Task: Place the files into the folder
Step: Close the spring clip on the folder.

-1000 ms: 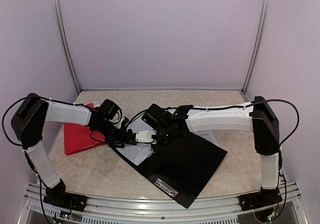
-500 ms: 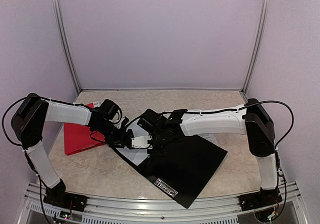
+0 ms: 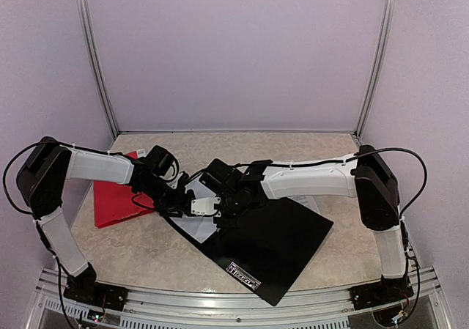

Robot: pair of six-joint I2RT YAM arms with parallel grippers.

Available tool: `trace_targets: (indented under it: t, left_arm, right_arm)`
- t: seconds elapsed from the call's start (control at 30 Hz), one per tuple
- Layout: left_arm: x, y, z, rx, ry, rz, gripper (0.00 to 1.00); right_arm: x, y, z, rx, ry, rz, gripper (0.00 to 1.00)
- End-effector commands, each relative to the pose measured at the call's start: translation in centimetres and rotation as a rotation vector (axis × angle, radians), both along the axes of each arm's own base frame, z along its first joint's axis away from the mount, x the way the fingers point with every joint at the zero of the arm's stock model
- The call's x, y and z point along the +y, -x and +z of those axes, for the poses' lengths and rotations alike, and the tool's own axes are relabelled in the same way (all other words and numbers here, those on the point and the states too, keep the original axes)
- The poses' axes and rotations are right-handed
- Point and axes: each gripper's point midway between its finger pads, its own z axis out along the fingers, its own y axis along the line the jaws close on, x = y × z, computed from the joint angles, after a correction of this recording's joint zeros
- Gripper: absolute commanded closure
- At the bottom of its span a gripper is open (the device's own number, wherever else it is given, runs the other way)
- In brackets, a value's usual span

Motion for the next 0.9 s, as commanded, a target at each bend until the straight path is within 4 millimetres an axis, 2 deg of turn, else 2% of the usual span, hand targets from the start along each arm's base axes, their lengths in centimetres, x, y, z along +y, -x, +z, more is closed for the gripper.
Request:
trace_targets:
  t: [0.0, 0.47, 0.87]
  left_arm:
    - [1.8, 2.0, -3.4, 0.098, -0.103, 0.000, 0.22]
    - [1.8, 2.1, -3.4, 0.099, -0.104, -0.002, 0.22]
    - [1.8, 2.1, -3.4, 0.099, -0.106, -0.002, 0.22]
  right_arm:
    - [0.6, -1.2, -0.5, -0.013, -0.004, -0.028, 0.79]
    - [-0.2, -2.3, -1.8, 0.008, 0.019, -0.061, 0.82]
    - [-1.8, -3.8, -1.8, -0.004, 0.039, -0.115, 0.84]
